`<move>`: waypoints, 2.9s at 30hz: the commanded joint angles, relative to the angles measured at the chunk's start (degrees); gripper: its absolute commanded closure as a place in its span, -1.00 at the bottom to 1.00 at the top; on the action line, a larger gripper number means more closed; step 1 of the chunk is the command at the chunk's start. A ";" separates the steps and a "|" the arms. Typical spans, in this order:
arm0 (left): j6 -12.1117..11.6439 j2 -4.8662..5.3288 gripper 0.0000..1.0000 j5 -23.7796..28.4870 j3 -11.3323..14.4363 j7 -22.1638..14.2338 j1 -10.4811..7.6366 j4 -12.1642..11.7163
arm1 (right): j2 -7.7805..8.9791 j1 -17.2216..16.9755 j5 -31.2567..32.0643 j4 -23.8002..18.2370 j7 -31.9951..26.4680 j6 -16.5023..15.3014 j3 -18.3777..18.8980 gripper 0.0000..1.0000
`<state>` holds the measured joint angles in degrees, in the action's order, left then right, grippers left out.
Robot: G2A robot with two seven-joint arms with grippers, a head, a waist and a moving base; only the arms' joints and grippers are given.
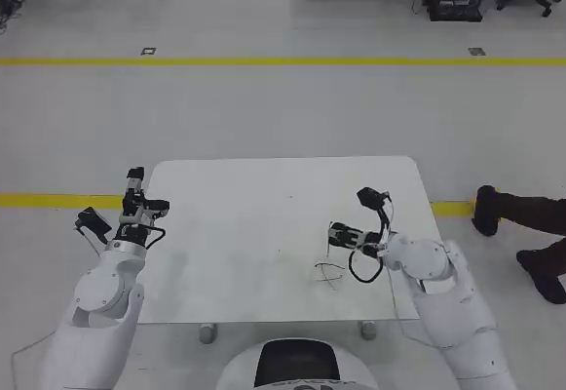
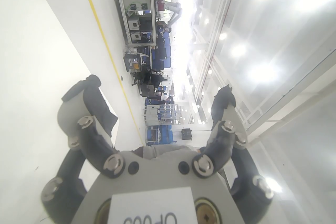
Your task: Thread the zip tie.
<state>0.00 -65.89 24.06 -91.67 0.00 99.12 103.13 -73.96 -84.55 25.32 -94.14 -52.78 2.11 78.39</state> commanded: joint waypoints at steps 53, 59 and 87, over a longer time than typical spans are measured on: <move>0.00 0.00 -1.00 0.00 0.00 0.00 0.00 0.00 | -0.73 3.73 -43.00 12.32 10.91 -11.49 6.98 1.00; 0.00 0.00 -1.00 0.00 0.00 0.00 0.00 0.00 | -0.73 3.73 -43.00 12.32 10.91 -11.49 6.98 1.00; 0.01 0.00 -1.00 -0.12 0.41 -0.92 -0.23 0.27 | -1.12 -2.13 -45.20 8.24 18.19 -21.59 7.52 1.00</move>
<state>0.00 -65.89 24.04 -91.60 -0.07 99.07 103.19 -75.09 -86.61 -20.93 -85.69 -35.29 -19.42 86.02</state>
